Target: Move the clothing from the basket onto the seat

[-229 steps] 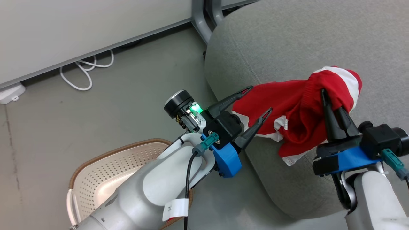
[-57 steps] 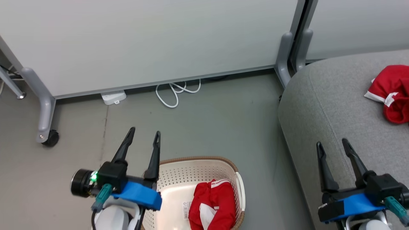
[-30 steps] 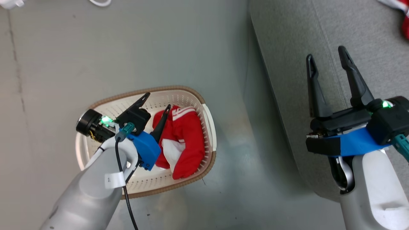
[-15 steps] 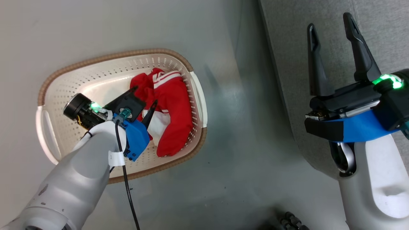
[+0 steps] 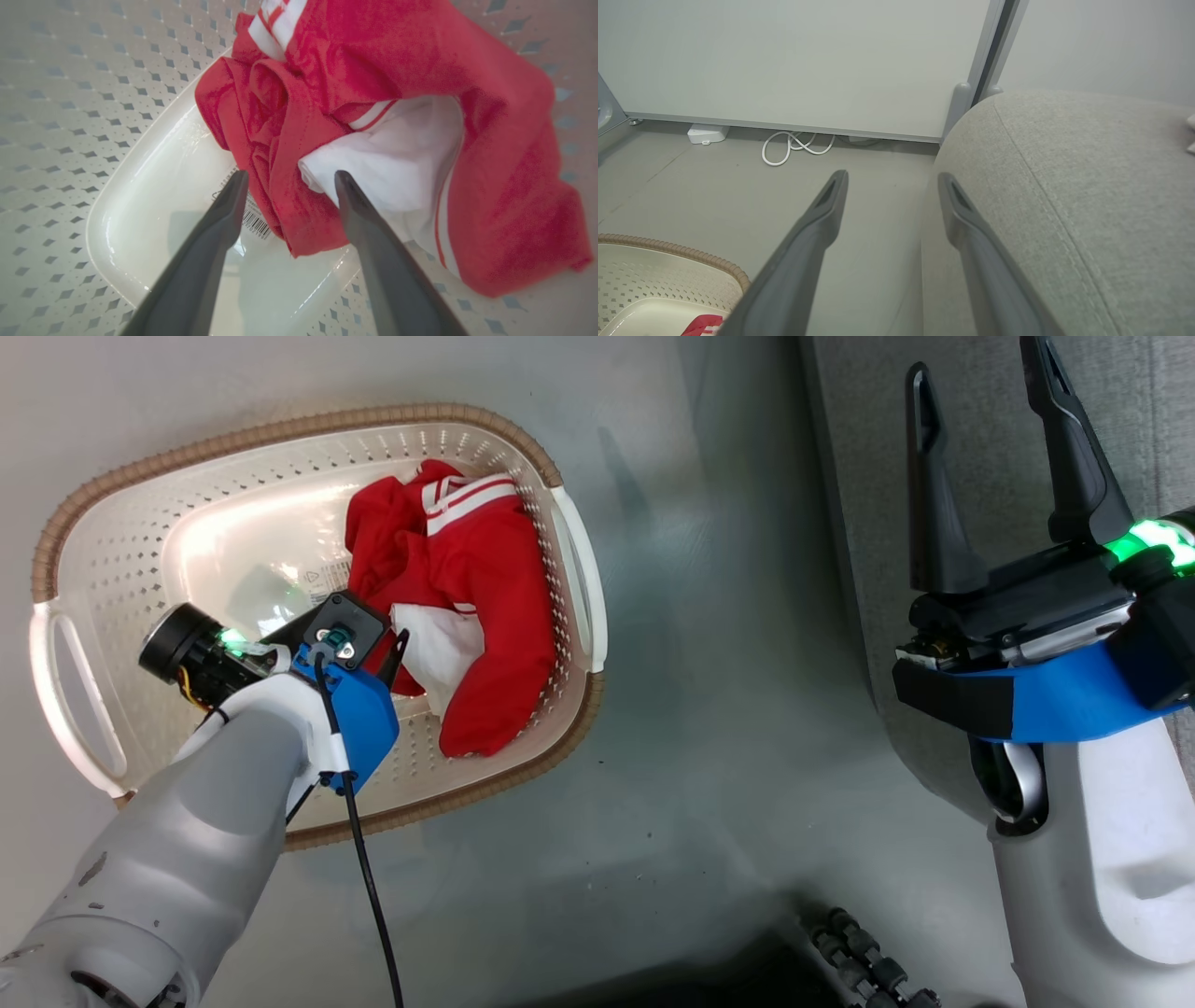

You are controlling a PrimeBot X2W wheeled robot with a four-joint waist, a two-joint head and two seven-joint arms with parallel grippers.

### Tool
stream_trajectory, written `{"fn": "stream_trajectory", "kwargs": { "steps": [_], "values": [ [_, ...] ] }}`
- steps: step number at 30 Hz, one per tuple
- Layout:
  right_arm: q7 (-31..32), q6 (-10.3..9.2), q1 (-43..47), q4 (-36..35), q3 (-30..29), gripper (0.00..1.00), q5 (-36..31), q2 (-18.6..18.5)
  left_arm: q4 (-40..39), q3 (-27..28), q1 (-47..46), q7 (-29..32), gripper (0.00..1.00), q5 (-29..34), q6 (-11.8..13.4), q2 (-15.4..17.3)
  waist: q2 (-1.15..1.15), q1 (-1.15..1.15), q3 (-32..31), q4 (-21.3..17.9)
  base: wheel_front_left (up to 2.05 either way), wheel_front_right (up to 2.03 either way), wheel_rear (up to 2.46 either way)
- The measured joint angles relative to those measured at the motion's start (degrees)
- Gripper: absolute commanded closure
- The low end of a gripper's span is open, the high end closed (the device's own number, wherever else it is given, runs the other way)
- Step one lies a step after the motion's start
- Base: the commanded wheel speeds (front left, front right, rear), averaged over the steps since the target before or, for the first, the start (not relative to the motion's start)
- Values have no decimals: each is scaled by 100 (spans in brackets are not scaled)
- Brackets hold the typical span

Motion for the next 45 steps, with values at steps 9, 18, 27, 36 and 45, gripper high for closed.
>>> {"fn": "stream_trajectory", "kwargs": {
  "steps": [9,18,27,36,45],
  "values": [
    [0,0,-44,-92,46,0,-25,-8,34,-335,-187,271,0,-517,0,34,0,0,360,4,0,0,0],
    [0,0,-99,-133,62,0,-48,-5,20,-543,-333,387,0,-806,0,-21,0,0,561,-23,0,0,0],
    [0,0,-115,-90,55,0,-48,-3,-159,-691,-335,494,100,-925,0,8,0,0,524,-29,0,0,0],
    [0,0,-112,-5,0,0,-49,-8,-475,-722,-253,320,100,-1014,0,-58,0,-1,246,87,0,0,0],
    [0,0,-26,73,-54,0,-51,-107,-854,-727,8,-84,100,-1053,0,-171,0,-1,-307,271,0,0,0]
  ]
}}
